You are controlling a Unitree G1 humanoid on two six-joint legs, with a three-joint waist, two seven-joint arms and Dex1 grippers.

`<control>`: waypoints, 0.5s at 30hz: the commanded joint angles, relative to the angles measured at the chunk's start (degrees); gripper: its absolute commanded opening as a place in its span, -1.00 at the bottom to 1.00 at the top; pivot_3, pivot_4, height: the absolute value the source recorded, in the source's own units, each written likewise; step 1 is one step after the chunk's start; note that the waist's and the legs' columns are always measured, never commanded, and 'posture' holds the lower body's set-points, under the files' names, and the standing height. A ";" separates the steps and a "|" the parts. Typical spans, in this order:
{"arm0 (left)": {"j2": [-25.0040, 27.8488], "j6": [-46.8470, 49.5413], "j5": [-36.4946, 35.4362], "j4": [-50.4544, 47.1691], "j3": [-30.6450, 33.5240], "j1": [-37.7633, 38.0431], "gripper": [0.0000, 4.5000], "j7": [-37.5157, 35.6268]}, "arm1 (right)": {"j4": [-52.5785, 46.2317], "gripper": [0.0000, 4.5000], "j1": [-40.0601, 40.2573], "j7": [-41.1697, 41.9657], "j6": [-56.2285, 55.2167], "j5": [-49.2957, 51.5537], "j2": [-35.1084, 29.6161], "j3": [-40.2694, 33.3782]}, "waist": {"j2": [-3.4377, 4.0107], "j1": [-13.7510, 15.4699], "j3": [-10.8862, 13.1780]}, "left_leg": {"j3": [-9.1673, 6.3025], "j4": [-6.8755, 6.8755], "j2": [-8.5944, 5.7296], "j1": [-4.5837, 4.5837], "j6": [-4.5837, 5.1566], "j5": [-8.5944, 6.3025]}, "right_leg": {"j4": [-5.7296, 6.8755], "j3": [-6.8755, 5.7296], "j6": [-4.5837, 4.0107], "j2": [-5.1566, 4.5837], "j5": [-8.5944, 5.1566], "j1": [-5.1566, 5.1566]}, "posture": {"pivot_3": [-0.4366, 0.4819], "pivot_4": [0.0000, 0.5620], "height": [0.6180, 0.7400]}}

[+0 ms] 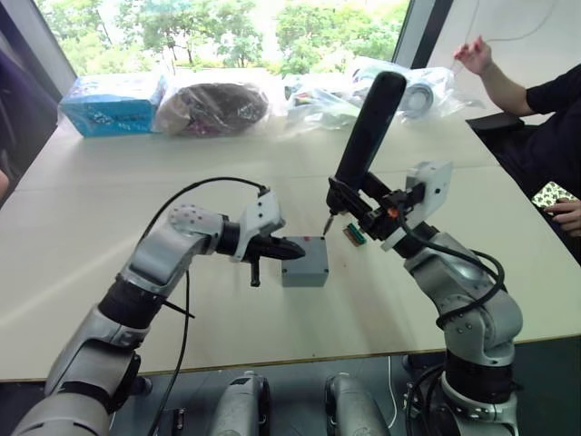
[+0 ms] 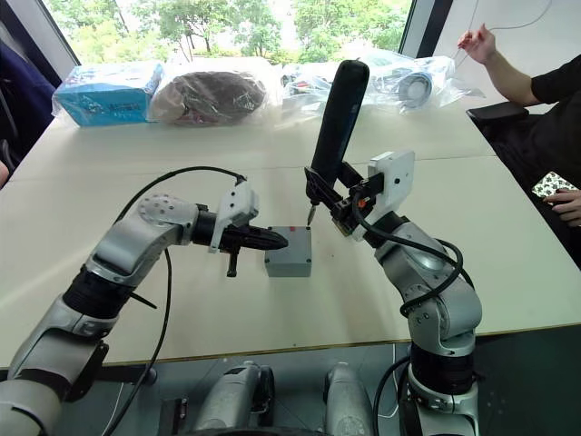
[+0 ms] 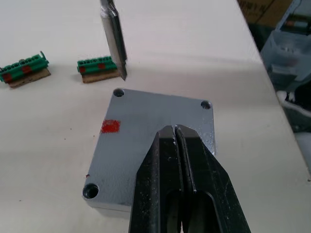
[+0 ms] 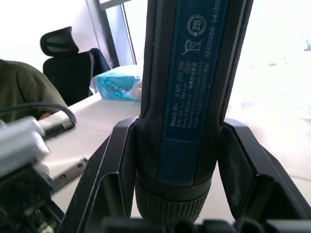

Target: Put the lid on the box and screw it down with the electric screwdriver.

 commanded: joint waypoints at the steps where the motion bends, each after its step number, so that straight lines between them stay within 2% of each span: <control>1: -0.68 -2.16 2.65 1.54 -0.61 0.14 -1.00 0.88 | -0.16 -0.20 -0.25 0.72 -3.78 -0.79 -0.75 1.11 | 0.00 0.11 0.00 | -0.01 0.01 0.01 0.01 0.00 0.00 | -0.01 0.00 0.00 -0.01 0.00 0.03 | -0.05 -0.47 1.00; 8: -0.27 -1.21 2.43 0.01 0.09 1.59 -1.00 0.77 | 2.42 -0.20 1.77 1.59 -8.30 -4.42 -1.93 3.93 | -0.01 0.03 -0.02 | -0.03 0.01 0.02 0.03 0.00 0.00 | 0.00 0.00 0.00 -0.01 0.00 0.05 | -0.05 -0.47 1.00; 15: -0.13 -1.08 2.62 0.38 0.33 1.48 -1.00 0.56 | 4.55 -0.20 2.07 1.16 -9.25 -4.63 -2.79 3.73 | -0.03 0.06 -0.05 | -0.04 0.02 0.04 0.07 0.00 0.00 | 0.01 0.00 0.00 -0.01 0.00 0.10 | -0.05 -0.47 1.00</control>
